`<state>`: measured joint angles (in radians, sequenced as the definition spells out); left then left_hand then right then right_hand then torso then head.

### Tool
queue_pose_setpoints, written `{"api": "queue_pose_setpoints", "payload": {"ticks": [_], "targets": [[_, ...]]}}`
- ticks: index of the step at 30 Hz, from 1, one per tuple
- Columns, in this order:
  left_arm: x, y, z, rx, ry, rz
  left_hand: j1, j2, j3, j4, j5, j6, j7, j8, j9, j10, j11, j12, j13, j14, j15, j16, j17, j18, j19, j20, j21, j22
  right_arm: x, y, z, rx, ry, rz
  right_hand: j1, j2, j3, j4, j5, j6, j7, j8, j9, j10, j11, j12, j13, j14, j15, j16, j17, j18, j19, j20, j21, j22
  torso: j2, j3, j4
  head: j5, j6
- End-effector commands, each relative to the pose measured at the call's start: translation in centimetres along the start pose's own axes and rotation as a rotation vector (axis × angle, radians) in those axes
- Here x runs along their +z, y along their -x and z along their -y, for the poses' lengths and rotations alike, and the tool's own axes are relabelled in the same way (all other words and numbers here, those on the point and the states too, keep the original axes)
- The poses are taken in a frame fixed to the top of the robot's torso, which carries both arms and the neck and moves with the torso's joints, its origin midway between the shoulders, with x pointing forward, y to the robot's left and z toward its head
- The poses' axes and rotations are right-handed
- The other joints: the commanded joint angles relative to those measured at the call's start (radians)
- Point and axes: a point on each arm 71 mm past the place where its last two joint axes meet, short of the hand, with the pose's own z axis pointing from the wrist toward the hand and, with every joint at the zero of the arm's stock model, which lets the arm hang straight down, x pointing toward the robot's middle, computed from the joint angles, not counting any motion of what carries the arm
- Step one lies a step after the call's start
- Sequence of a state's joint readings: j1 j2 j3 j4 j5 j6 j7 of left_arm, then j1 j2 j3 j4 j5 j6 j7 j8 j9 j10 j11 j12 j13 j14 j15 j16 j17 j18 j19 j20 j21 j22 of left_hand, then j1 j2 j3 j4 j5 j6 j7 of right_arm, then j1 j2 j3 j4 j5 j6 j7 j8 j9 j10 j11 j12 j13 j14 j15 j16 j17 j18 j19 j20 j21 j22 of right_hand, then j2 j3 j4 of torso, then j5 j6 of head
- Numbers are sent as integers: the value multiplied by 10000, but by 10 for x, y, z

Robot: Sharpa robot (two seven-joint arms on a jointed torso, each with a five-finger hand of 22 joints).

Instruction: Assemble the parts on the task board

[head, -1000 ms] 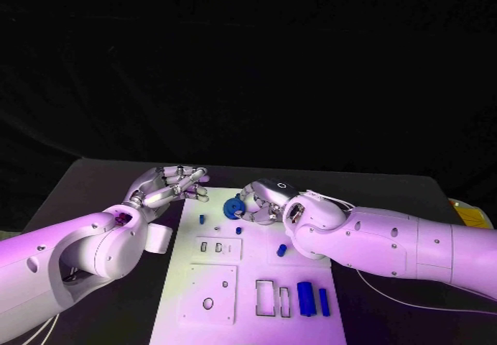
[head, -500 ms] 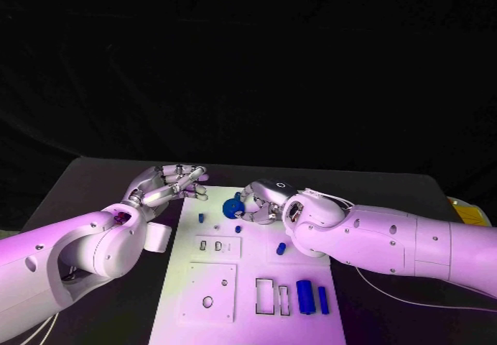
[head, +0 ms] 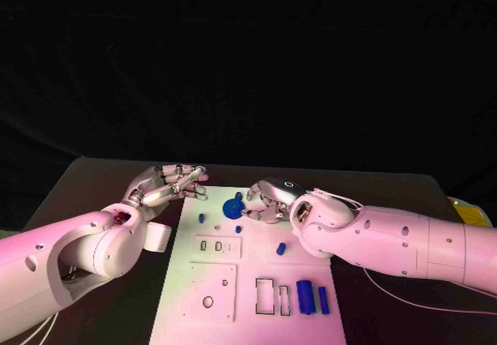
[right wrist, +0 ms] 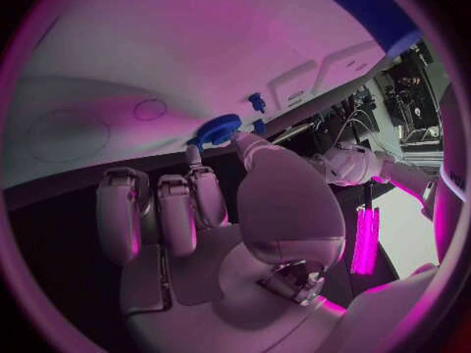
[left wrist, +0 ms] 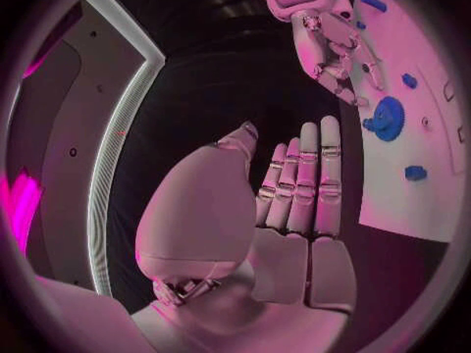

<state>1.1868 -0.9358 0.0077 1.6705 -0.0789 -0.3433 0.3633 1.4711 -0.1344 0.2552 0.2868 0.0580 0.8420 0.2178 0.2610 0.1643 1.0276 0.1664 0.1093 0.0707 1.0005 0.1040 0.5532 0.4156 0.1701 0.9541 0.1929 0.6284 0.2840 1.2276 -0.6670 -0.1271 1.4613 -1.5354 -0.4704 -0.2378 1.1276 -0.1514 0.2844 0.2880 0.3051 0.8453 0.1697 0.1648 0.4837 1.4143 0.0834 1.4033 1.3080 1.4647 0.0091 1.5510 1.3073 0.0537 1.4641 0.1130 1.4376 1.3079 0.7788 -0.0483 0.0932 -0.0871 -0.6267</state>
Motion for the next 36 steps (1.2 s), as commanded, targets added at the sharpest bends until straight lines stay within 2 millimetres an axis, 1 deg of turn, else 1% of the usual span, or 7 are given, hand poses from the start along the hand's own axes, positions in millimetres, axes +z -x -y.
{"api": "queue_pose_setpoints", "payload": {"ticks": [1, 5, 11, 16, 20, 28, 36], "targets": [[0, -1, 1, -59, -58, -79, -100, -23, -37, -1, -31, -60, 128, -44, -4, -51, 21, -64, 14, -89, 0, 40, 10, 98, -48, 4, 52, 10, -7, 15, 4, 336, 191, 861, 77, 53, 50, -46, 60, 77, -34, -33, -14, 87, -3, 46, 770, 922, 21, 63, 1974, -130, 86, 36, 59, 1094, -10, 12, -25, 10, 28], [0, 1, 1, -48, -58, -52, -100, -23, -37, -1, -31, -60, 128, -44, -4, -51, 21, -64, 14, -89, 0, 40, 10, 98, -48, 4, 52, 10, -21, 32, 18, 862, 240, 1076, 602, -139, 236, -284, -85, 199, -55, -49, -11, 88, -27, 55, 784, 897, -3, 38, 1865, -98, 7, 14, -50, 988, -16, 24, -44, -27, 53], [1, 3, 1, -45, -64, -48, -101, -19, -46, 0, -31, -78, 139, -52, -7, -63, 31, -71, 15, -107, 8, 59, 26, 97, -64, 9, 73, 20, -44, 49, 50, 1886, 15, 626, 1402, -538, 252, -802, -754, 407, -110, -68, -3, 11, -72, -14, 719, 868, -40, 5, 1740, -54, -115, -20, -217, 836, -48, 67, -149, -68, 84], [1, 5, 0, -50, -70, -62, -90, -17, -65, -3, -30, -29, 98, -18, 8, 27, 1, -25, 38, -154, 1, 91, 56, 102, -118, 16, 104, 35, -66, 56, 80, 2341, -301, 345, 1834, -642, 287, -1105, -864, 325, -345, -190, -41, 45, -281, 26, 770, 869, -205, 1, 1744, -52, -113, -145, -227, 854, -68, 145, -283, -148, 108], [1, 5, 0, -59, -83, -84, -92, 1, -91, 4, -31, 16, 49, 14, 21, 274, -57, 100, 99, -212, -32, 151, 109, 114, -187, 9, 174, 68, -80, 55, 99, 2412, -650, 282, 1958, -656, 302, -1194, -854, 279, -294, -237, -52, 83, -256, 58, 804, 876, -213, 5, 1770, -63, -93, -176, -207, 886, -72, 188, -343, -156, 110], [2, 5, -1, -76, -85, -118, -89, 10, -99, 6, -30, 40, 20, 30, 28, 414, -87, 167, 134, -283, -43, 154, 126, 113, -250, 6, 201, 80, -98, 48, 123, 2193, -1188, 132, 2090, -713, 246, -1314, -829, 92, -45, -389, -89, 23, -44, -7, 735, 877, -47, 4, 1773, -72, -89, -78, -216, 899, -65, 253, -364, -163, 100], [2, 5, -2, -74, -70, -99, -88, 10, -100, 6, -31, 41, 19, 31, 28, 428, -89, 173, 137, -298, -42, 149, 126, 112, -262, 6, 201, 80, -98, 36, 128, 2120, -1325, -84, 2126, -723, 203, -1345, -815, -14, 22, -464, -107, -12, 19, -39, 702, 881, 10, 9, 1794, -70, -92, -26, -226, 897, -53, 249, -310, -159, 66]]}}
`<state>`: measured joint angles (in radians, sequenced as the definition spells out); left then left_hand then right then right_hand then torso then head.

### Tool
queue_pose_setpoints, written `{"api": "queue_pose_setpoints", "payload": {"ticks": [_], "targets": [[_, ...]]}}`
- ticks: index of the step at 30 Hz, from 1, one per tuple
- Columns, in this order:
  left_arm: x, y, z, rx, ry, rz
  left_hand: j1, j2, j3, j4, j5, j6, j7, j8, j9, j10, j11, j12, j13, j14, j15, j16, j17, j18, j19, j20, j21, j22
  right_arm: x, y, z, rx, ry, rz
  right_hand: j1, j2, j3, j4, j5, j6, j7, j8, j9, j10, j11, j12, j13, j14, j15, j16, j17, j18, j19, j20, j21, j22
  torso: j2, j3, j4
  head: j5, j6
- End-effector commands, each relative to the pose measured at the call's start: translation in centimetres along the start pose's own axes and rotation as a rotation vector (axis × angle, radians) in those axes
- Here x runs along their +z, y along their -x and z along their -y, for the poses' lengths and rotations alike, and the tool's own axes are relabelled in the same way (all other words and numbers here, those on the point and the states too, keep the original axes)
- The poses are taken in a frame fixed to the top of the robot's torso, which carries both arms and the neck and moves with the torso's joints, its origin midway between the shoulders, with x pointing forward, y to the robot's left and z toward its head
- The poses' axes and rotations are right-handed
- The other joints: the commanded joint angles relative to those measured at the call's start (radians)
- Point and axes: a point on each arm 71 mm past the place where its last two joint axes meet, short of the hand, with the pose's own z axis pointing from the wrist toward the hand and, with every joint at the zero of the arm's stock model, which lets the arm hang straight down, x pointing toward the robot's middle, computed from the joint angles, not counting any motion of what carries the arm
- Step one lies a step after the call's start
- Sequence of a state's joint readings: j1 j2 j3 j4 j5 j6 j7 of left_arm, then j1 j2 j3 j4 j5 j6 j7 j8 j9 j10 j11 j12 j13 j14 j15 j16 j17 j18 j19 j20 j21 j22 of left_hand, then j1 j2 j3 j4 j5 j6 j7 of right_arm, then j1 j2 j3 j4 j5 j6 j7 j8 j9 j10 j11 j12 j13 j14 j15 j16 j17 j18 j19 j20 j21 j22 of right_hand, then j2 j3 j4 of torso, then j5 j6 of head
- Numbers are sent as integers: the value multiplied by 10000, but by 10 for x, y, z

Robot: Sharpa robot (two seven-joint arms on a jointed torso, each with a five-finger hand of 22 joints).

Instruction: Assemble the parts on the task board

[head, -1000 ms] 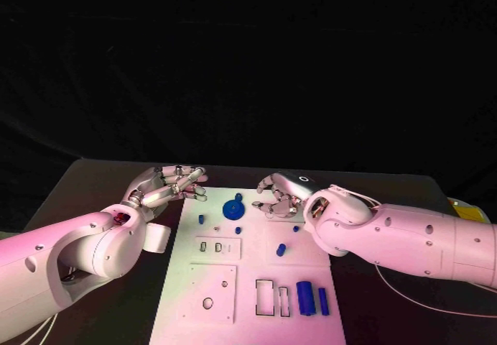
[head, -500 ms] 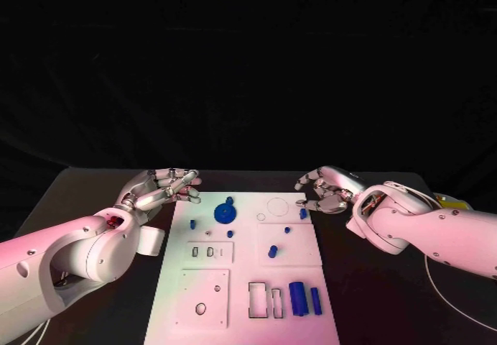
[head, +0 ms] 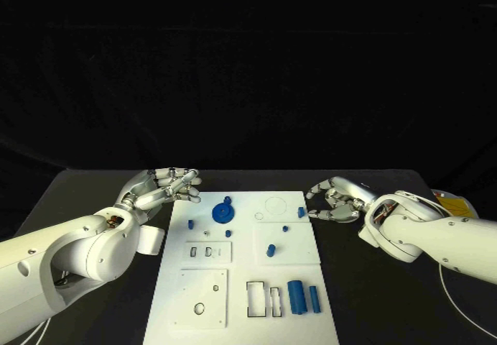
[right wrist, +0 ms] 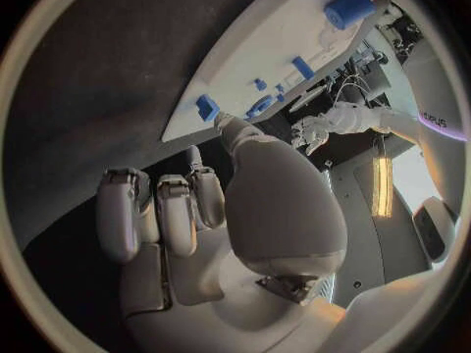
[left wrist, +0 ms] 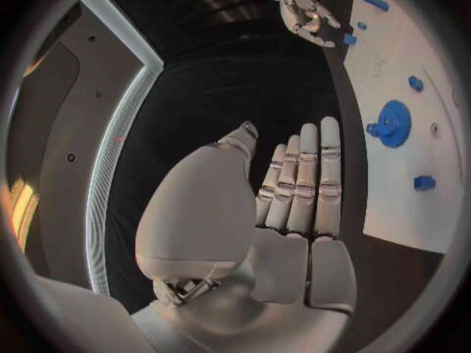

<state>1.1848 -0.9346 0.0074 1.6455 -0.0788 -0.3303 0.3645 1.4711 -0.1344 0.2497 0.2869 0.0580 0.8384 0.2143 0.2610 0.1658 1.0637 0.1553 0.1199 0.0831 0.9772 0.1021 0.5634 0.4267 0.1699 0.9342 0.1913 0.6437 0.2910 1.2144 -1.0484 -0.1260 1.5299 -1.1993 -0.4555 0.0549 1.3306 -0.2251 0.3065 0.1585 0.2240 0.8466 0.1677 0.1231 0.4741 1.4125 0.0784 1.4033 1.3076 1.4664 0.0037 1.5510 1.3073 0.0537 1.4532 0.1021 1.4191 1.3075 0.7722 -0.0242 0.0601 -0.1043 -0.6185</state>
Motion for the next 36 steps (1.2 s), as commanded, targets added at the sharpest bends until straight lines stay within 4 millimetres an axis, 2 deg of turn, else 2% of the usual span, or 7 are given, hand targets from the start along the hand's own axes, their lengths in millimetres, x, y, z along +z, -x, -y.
{"api": "queue_pose_setpoints", "payload": {"ticks": [1, 3, 11, 14, 21, 26, 36], "targets": [[0, -2, 1, -111, -95, -195, -88, 10, -46, 4, -31, 76, 55, 31, 13, 67, 21, 67, 14, -66, -23, 47, 15, 114, -63, 22, 47, 9, 1, -7, -1, -13, 206, -289, 106, 22, -19, -56, 5, -41, 49, -56, -13, 5, 76, -39, 706, 866, 71, 12, 1805, -73, 22, 91, -34, 911, 8, -3, 10, 20, -22], [0, -2, 0, -109, -93, -190, -88, 10, -46, 4, -31, 76, 55, 31, 13, 67, 21, 67, 14, -66, -23, 47, 15, 114, -63, 22, 47, 9, 2, -10, -1, -6, 194, -319, 111, 27, -17, -58, 8, -45, 51, -59, -14, 16, 79, -27, 719, 867, 74, 14, 1811, -77, 33, 94, -20, 927, 8, -19, 4, 30, -30], [1, -3, 0, -112, -81, -193, -86, 8, -47, 3, -31, 71, 58, 29, 12, 62, 24, 63, 13, -76, -22, 44, 15, 114, -72, 22, 48, 9, 7, -17, -2, 47, 179, -344, 235, 230, 96, -102, 82, 102, 61, -14, 20, 96, 96, 61, 809, 874, 105, 22, 1841, -80, 56, 148, 3, 964, 11, -28, 16, 42, -60], [1, -3, 0, -111, -77, -192, -86, 8, -47, 3, -31, 71, 58, 29, 12, 62, 24, 63, 13, -76, -22, 44, 15, 114, -72, 22, 48, 9, 9, -19, -3, 64, 174, -353, 252, 287, 139, -106, 101, 165, 57, 5, 29, 134, 91, 101, 850, 877, 104, 26, 1855, -84, 70, 154, 18, 986, 3, -32, 0, 69, -80], [1, -3, 0, -109, -71, -187, -83, 6, -49, 1, -30, 63, 65, 24, 10, 43, 30, 52, 9, -84, -20, 44, 17, 115, -81, 22, 50, 10, 12, -22, -4, 87, 175, -355, 312, 452, 327, -131, 101, 367, 37, 52, 43, 219, 72, 191, 942, 884, 90, 35, 1889, -92, 100, 153, 51, 1034, 2, -20, -8, 106, -78], [1, -3, 0, -108, -59, -184, -81, 7, -49, 0, -30, 58, 69, 22, 9, 32, 33, 45, 7, -88, -19, 44, 18, 115, -85, 22, 52, 11, 14, -24, -4, 102, 167, -374, 345, 639, 619, -144, -28, 602, 7, 87, 34, 317, 43, 297, 1053, 894, 69, 45, 1934, -103, 132, 137, 89, 1088, -2, -29, -3, 130, -82], [1, -2, 0, -94, -35, -149, -79, 8, -49, 0, -30, 53, 75, 19, 8, 18, 38, 37, 5, -91, -18, 46, 20, 115, -89, 23, 56, 12, 16, -27, -7, 135, 210, -432, 329, 684, 816, -170, -34, 843, -52, 153, 37, 384, -5, 372, 1132, 900, 32, 53, 1965, -112, 158, 110, 120, 1133, 5, -30, -19, 171, -97]]}}
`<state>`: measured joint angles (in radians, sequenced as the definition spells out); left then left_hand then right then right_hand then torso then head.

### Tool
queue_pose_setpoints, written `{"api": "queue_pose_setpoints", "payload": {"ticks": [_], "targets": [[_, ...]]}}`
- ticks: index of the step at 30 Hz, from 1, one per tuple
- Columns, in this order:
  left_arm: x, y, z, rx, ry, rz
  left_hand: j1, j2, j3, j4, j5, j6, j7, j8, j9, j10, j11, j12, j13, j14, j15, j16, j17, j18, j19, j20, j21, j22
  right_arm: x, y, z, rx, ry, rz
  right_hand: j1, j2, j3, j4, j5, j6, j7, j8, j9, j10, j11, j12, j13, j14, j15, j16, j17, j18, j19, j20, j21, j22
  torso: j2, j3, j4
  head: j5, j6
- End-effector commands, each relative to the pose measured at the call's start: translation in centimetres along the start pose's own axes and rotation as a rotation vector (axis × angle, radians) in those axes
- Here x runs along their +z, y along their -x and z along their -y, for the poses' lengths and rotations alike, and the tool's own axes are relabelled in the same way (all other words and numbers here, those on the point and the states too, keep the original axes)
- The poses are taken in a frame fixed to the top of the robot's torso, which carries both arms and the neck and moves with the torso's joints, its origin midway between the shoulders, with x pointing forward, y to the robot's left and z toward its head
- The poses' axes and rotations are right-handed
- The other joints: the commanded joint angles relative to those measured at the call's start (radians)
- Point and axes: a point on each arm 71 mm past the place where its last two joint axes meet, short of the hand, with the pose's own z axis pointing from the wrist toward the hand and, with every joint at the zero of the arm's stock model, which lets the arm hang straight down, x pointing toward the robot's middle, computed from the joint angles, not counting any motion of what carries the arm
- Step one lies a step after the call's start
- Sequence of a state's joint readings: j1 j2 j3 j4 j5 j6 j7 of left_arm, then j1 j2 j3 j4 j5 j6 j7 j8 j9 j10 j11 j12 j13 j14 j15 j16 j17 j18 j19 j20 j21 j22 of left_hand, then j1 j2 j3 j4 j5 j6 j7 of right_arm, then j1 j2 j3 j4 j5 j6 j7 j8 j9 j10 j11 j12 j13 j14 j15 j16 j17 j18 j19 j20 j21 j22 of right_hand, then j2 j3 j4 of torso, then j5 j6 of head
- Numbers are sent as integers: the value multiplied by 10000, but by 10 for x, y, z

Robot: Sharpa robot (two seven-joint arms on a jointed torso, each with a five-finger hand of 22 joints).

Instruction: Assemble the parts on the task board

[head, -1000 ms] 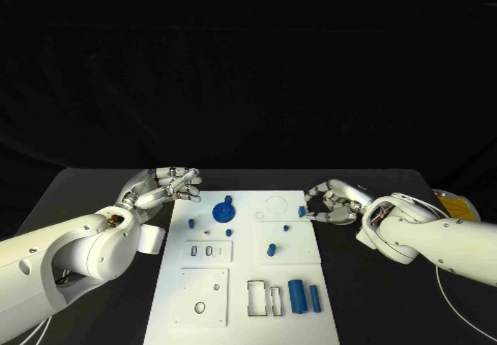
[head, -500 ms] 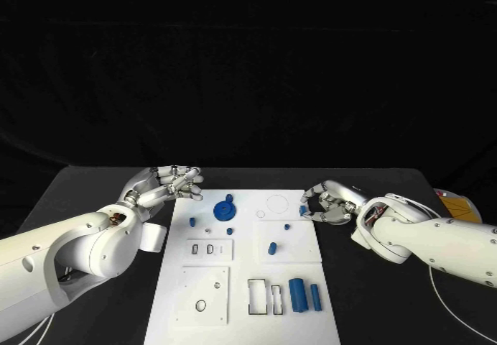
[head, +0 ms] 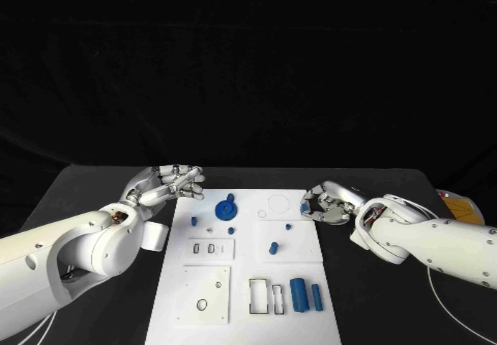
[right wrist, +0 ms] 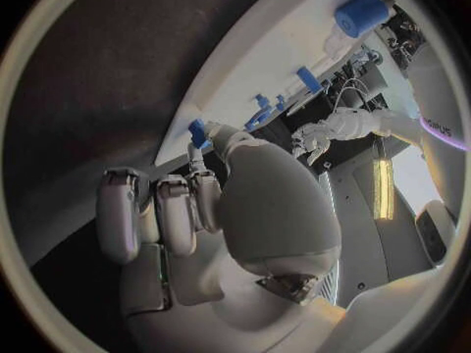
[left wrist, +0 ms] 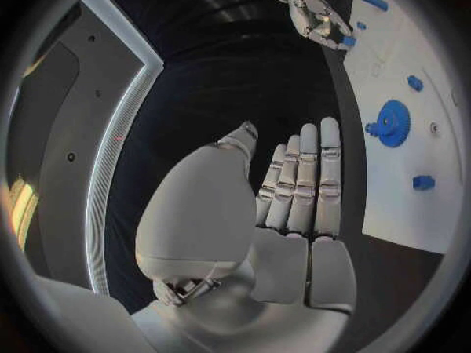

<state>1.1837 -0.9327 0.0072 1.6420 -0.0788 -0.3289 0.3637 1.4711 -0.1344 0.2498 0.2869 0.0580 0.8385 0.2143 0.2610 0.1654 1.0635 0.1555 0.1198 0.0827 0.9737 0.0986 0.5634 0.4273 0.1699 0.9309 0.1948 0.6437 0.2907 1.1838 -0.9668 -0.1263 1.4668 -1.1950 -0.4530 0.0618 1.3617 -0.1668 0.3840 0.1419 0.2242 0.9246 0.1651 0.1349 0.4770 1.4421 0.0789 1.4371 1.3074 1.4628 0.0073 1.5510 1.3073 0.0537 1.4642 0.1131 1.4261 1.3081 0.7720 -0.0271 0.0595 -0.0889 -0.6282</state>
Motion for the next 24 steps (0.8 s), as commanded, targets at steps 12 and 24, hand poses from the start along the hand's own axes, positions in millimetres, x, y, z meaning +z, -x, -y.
{"api": "queue_pose_setpoints", "payload": {"ticks": [12, 24], "targets": [[0, -1, 1, -83, -32, -136, -76, 10, -49, -1, -30, 49, 79, 17, 11, 11, 39, 33, 7, -58, 20, 48, 16, 114, -60, -12, 60, 17, 1, -2, -2, -11, 48, 78, 3, 138, 139, -8, -17, 142, -51, 51, 5, 132, -33, 80, 1183, 942, -23, 59, 1992, -123, 77, -17, 87, 1172, 0, 5, -14, 18, -21], [-1, 0, 1, -77, -19, -122, -74, 11, -50, -1, -30, 42, 85, 14, 10, 0, 44, 26, 5, -60, 22, 51, 19, 114, -64, -11, 64, 19, 0, 2, -9, 5, 243, 822, 39, 547, 889, -239, -133, 874, -396, 500, 192, 363, -331, 287, 1416, 972, -274, 87, 2123, -172, 208, -231, 248, 1375, -2, 20, -39, 63, -31]]}}
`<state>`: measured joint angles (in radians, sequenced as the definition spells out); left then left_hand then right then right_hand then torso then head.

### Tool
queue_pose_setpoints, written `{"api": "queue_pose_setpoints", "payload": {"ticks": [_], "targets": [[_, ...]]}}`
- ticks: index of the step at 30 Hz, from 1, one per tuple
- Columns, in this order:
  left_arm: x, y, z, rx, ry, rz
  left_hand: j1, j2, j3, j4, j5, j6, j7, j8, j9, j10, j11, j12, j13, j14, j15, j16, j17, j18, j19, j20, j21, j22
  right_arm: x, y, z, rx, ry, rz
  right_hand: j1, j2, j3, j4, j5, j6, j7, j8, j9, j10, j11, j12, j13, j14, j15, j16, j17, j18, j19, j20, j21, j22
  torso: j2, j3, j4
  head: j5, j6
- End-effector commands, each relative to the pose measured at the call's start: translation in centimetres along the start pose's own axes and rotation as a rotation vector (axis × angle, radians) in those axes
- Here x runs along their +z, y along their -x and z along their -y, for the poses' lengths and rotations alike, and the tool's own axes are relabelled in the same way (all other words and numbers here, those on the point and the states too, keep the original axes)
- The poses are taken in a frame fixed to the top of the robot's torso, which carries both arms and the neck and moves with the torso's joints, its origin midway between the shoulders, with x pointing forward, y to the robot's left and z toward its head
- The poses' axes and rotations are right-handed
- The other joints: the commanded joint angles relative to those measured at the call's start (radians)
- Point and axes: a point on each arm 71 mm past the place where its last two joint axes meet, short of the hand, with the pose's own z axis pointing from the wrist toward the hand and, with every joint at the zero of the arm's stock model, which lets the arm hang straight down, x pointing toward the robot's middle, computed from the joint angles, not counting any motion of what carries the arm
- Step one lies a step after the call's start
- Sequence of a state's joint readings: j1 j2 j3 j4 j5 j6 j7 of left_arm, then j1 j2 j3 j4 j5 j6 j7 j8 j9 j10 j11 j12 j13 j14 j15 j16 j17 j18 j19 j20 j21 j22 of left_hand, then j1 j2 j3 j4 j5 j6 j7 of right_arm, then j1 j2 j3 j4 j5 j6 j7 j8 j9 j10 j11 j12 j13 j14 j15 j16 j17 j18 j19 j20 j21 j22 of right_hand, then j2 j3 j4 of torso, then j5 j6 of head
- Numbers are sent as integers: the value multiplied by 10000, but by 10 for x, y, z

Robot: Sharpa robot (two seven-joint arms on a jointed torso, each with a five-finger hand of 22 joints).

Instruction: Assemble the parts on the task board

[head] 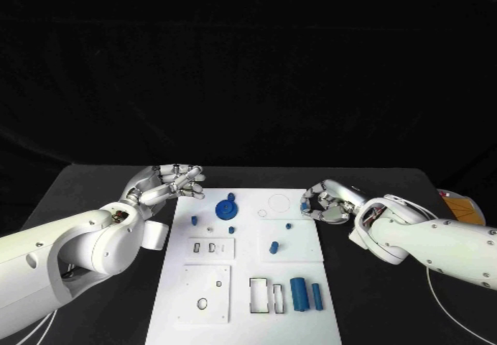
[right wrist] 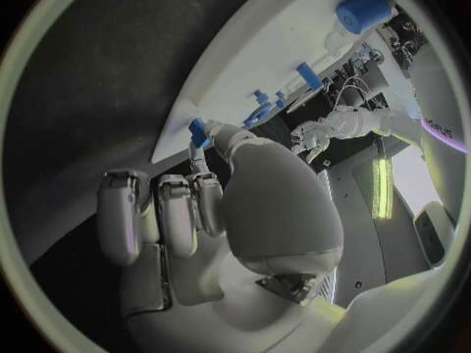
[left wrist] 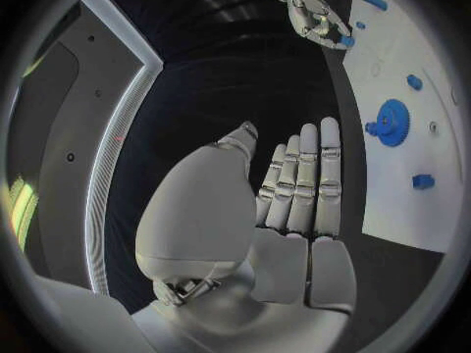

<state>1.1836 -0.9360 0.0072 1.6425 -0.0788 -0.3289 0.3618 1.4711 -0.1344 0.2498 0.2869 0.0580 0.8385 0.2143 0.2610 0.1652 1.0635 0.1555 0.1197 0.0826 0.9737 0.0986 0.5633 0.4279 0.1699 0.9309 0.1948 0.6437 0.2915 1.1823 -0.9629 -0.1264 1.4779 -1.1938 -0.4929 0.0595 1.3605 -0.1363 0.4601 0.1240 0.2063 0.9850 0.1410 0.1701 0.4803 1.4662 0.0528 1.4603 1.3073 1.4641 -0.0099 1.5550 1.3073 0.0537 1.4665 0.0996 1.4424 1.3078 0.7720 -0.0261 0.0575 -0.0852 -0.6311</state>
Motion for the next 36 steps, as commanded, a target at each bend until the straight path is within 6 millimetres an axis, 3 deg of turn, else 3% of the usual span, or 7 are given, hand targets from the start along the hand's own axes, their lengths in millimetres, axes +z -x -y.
{"api": "queue_pose_setpoints", "payload": {"ticks": [1, 9, 16, 20, 25, 30, 36], "targets": [[0, -1, 1, -86, -40, -142, -74, 11, -50, -1, -30, 42, 86, 14, 12, 1, 44, 26, 6, -60, 22, 51, 12, 114, -65, -11, 64, 11, -1, 2, -6, -41, 174, 516, 51, 253, 153, -75, 55, 287, -166, 168, 171, 123, -82, 52, 1414, 961, -112, 49, 2135, -176, 194, -106, 97, 1392, -2, 10, -27, 41, -12], [0, 1, 0, -63, -35, -87, -70, 13, -51, -1, -31, 35, 93, 10, 10, -11, 50, 19, 5, -60, 24, 57, 17, 114, -68, -9, 73, 14, -2, 0, -30, -23, 319, 667, 21, 318, 257, -128, 63, 340, -210, 254, 228, 126, -123, 40, 1405, 966, -152, 53, 2154, -180, 205, -148, 108, 1410, -35, -13, 8, 56, -45], [2, 4, -1, -32, -26, -10, -70, 13, -51, -1, -31, 35, 93, 10, 10, -11, 50, 19, 5, -60, 24, 57, 17, 114, -68, -9, 73, 14, 5, -9, -67, -34, 795, 502, -116, 355, 313, -113, 43, 347, -236, 323, 282, 120, -147, 19, 1388, 966, -176, 53, 2157, -178, 198, -178, 94, 1403, -44, -12, -12, 217, -87], [3, 5, -1, -20, -20, 20, -68, 16, -51, -1, -31, 34, 94, 10, 10, -14, 52, 16, 5, -60, 26, 62, 20, 114, -71, -8, 79, 17, 14, -20, -94, -72, 1242, 301, -165, 354, 324, -108, 38, 358, -251, 354, 304, 117, -159, 10, 1380, 968, -185, 54, 2164, -179, 201, -188, 97, 1409, -67, -18, -2, 330, -173], [5, 5, -2, -12, -13, 38, -68, 16, -51, -1, -31, 34, 94, 10, 10, -14, 52, 16, 5, -60, 26, 62, 20, 114, -71, -8, 79, 17, 24, -36, -123, -214, 1709, 24, -174, 357, 331, -111, 41, 360, -256, 362, 310, 122, -163, 14, 1385, 967, -189, 54, 2161, -180, 203, -191, 99, 1411, -106, -37, 52, 561, -332], [8, 4, -3, -5, -7, 56, -68, 16, -51, -1, -31, 34, 94, 10, 10, -14, 52, 16, 5, -60, 26, 62, 20, 114, -71, -8, 79, 17, 35, -55, -154, -530, 2261, -300, -199, 380, 368, -122, 69, 362, -273, 394, 334, 118, -179, 4, 1376, 967, -203, 54, 2161, -179, 201, -202, 95, 1410, -100, -39, 72, 795, -403], [10, 4, -4, -5, 6, 55, -68, 19, -53, 1, -32, 36, 93, 12, 11, -12, 52, 17, 6, -60, 27, 67, 24, 114, -75, -7, 87, 20, 39, -73, -176, -801, 2635, -705, -246, 371, 379, -125, 94, 373, -285, 429, 359, 120, -190, 2, 1376, 964, -214, 50, 2146, -176, 195, -213, 84, 1402, -94, -33, 66, 1054, -513]]}}
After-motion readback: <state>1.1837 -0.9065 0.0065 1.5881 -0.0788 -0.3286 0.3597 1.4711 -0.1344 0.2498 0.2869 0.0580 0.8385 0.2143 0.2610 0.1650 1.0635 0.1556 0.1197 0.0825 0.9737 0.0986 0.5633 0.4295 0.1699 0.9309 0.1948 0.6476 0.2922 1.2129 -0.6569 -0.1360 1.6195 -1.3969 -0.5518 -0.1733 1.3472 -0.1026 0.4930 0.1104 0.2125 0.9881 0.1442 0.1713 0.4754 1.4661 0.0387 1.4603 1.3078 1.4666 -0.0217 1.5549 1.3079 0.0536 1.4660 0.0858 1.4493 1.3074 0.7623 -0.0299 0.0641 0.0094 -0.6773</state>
